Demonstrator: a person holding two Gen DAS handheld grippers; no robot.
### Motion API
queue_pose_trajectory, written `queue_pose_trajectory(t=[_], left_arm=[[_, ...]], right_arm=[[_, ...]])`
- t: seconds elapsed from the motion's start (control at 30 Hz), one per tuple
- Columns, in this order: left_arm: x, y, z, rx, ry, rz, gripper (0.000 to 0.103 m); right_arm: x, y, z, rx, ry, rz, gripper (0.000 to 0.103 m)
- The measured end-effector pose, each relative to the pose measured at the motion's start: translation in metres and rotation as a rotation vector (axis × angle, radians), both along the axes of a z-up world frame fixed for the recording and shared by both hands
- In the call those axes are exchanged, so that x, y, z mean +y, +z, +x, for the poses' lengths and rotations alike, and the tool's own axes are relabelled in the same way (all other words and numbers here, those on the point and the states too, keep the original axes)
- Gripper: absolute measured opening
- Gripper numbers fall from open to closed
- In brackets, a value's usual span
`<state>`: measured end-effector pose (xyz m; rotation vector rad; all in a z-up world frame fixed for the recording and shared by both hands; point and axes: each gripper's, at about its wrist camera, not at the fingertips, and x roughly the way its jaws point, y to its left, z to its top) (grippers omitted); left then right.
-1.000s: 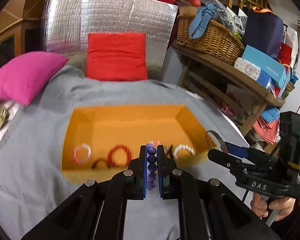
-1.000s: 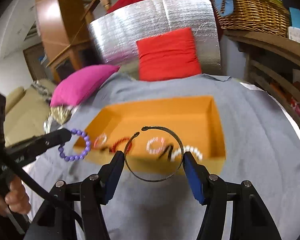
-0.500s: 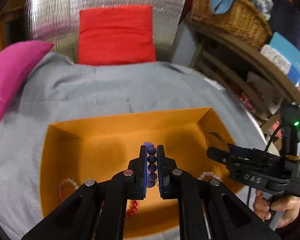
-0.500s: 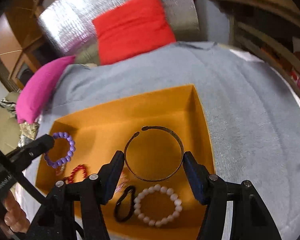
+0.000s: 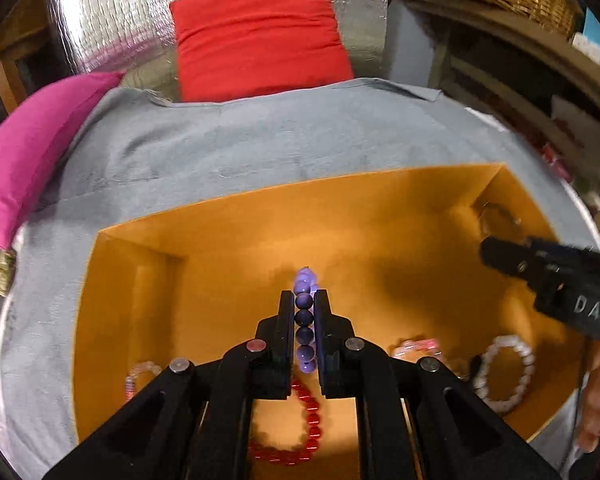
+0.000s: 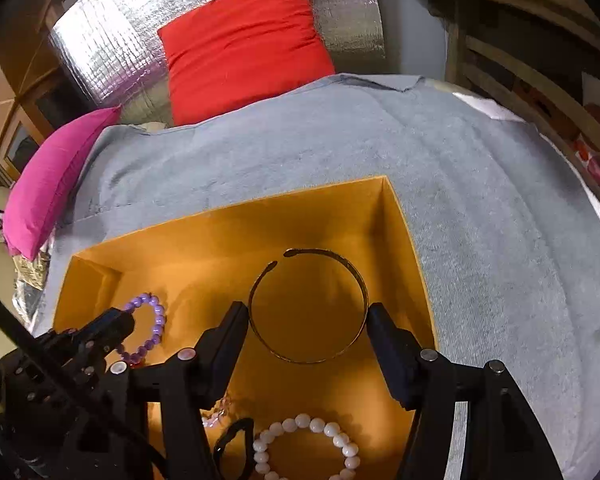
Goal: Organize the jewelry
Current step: 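Lower both bracelets into the orange box and open both tools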
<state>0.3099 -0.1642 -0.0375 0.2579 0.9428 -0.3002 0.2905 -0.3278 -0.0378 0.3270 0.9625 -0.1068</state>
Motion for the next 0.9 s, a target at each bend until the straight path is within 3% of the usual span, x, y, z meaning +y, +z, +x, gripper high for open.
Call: queue_pose_trajectory(t=[0.1, 0.17, 0.23, 0.43, 0.6, 0.73, 0.83, 0.9], left_arm=[[0.001, 0.003, -0.006, -0.041, 0.003, 0.042, 0.015], [0.003, 0.007, -0.015, -0.086, 0.003, 0.065, 0.034], [0.006, 0.011, -0.02, -0.129, 0.009, 0.084, 0.042], [0.016, 0.031, -0.046, -0.216, 0.02, 0.099, 0.042], [0.025, 0.051, -0.071, -0.258, 0.042, 0.068, 0.042], [0.031, 0.063, -0.096, -0.285, 0.062, 0.054, 0.06], [0.04, 0.071, -0.114, -0.296, 0.087, 0.04, 0.062], [0.047, 0.077, -0.128, -0.301, 0.113, 0.025, 0.073]], right_arm=[[-0.001, 0.001, -0.001, -0.019, 0.009, 0.018, 0.067], [-0.002, 0.002, -0.002, -0.028, 0.011, 0.042, 0.068], [-0.003, 0.003, -0.004, -0.031, 0.011, 0.059, 0.068], [0.003, 0.011, -0.013, -0.046, 0.019, 0.035, 0.068], [0.009, 0.031, -0.031, -0.086, 0.031, -0.005, 0.068], [0.018, 0.05, -0.055, -0.128, 0.035, -0.03, 0.068], [0.026, 0.064, -0.082, -0.164, 0.043, -0.029, 0.068], [0.034, 0.074, -0.101, -0.187, 0.052, -0.051, 0.068]])
